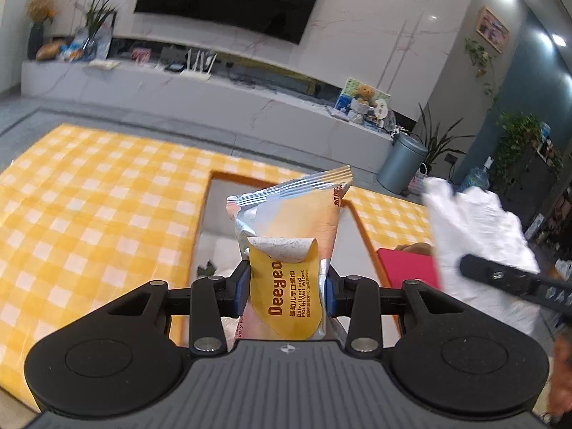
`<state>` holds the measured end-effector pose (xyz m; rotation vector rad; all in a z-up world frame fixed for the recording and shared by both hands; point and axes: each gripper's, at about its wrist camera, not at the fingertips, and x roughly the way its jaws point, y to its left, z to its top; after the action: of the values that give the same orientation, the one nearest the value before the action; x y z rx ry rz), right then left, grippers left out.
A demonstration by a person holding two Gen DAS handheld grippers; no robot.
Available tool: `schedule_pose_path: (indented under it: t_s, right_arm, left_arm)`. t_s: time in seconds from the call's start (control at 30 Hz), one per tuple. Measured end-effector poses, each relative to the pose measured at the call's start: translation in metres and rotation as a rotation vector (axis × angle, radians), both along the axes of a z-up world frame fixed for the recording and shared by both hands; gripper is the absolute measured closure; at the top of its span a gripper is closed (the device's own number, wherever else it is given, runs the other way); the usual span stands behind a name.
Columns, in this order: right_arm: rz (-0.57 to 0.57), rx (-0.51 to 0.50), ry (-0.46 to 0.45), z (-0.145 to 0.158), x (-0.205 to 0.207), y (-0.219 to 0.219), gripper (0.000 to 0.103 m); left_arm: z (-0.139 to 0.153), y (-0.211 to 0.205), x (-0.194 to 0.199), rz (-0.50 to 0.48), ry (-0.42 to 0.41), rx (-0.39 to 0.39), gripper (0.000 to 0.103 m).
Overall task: Organize soft objects
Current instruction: 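Carry the snack packet with the left gripper while the right carries the tissue toward the box, then lower the tissue into the white box and open the right gripper while the left holds the packet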
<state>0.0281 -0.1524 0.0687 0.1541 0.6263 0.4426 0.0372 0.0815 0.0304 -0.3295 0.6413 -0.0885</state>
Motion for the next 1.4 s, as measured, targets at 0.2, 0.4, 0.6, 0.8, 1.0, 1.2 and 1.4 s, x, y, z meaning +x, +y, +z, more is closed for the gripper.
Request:
schedule_pose_path:
  t_s: [0.2,0.4,0.6,0.8,1.0,1.2,1.4]
  right_arm:
    - [0.111,-0.16,0.132,-0.04,0.027,0.078,0.08]
    - [0.188,-0.126,0.174,-0.045,0.035,0.104,0.081]
    - [0.223,-0.111,0.255,-0.062,0.038,0.134,0.081]
    - [0.268,-0.099,0.355,-0.084,0.041,0.153,0.081]
    - [0.346,-0.204,0.454,-0.105,0.061,0.186,0.08]
    - [0.256,-0.211,0.489,-0.118,0.085,0.18,0.081]
    - [0.279,-0.241,0.544,-0.118,0.086,0.184,0.052]
  left_arm:
    - [-0.005,0.02,-0.009,0.059,0.007,-0.003,0.058]
    - [-0.001,0.038,-0.015,0.1,-0.003,-0.024,0.058]
    - [0.001,0.045,-0.016,0.187,-0.019,0.072,0.059]
    - [0.0,0.065,-0.016,0.188,-0.004,-0.043,0.059]
    - [0.005,0.065,-0.019,0.187,-0.036,-0.037,0.059]
    - [0.001,0.066,-0.015,0.186,-0.017,-0.048,0.059]
    - [0.001,0.065,-0.014,0.17,-0.006,-0.061,0.059]
